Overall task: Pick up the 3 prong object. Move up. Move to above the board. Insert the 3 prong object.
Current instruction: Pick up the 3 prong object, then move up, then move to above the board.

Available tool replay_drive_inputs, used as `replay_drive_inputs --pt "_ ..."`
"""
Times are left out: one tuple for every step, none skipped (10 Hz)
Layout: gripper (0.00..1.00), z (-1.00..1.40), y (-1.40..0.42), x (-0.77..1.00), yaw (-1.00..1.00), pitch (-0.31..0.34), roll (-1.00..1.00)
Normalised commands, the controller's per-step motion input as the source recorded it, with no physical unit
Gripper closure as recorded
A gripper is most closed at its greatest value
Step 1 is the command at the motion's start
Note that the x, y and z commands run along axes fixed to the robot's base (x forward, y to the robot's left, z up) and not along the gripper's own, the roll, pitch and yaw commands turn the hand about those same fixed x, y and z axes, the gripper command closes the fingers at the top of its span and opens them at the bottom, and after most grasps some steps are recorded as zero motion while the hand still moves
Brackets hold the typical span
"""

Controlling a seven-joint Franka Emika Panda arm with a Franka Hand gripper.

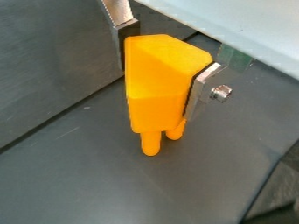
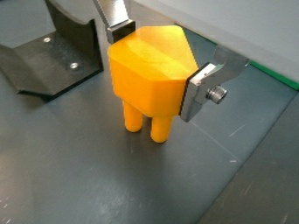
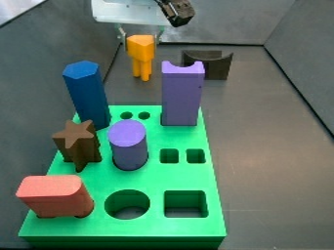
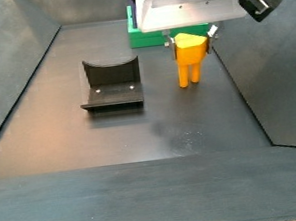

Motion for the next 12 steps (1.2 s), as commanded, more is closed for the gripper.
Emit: replay_drive_inputs --pt "1.0 0.0 0.0 0.0 0.0 0.0 0.0" --pt "1.0 0.83 0.0 0.0 0.0 0.0 0.0" --pt "1.0 0.78 0.01 0.01 -0.03 0.016 0.0" --pt "1.0 0.72 0.02 0.0 -0.03 0.026 0.01" --pt "1.0 0.54 0.02 -0.01 -0.03 0.039 0.02" --pt "1.0 0.39 0.02 -0.01 -0.03 0.045 0.03" --pt "1.0 0.17 0.02 -0.01 -0.03 0.051 0.05" --pt "1.0 1.0 0.0 0.24 -0.01 0.023 0.11" --pt "1.0 1.0 -0.01 0.24 -0.01 0.034 0.11" --pt "1.0 1.0 -0.01 0.21 0.0 0.081 0.11" --pt "1.0 1.0 -0.01 0.19 0.0 0.084 0.11" --pt "1.0 1.0 -0.01 0.18 0.01 0.086 0.11"
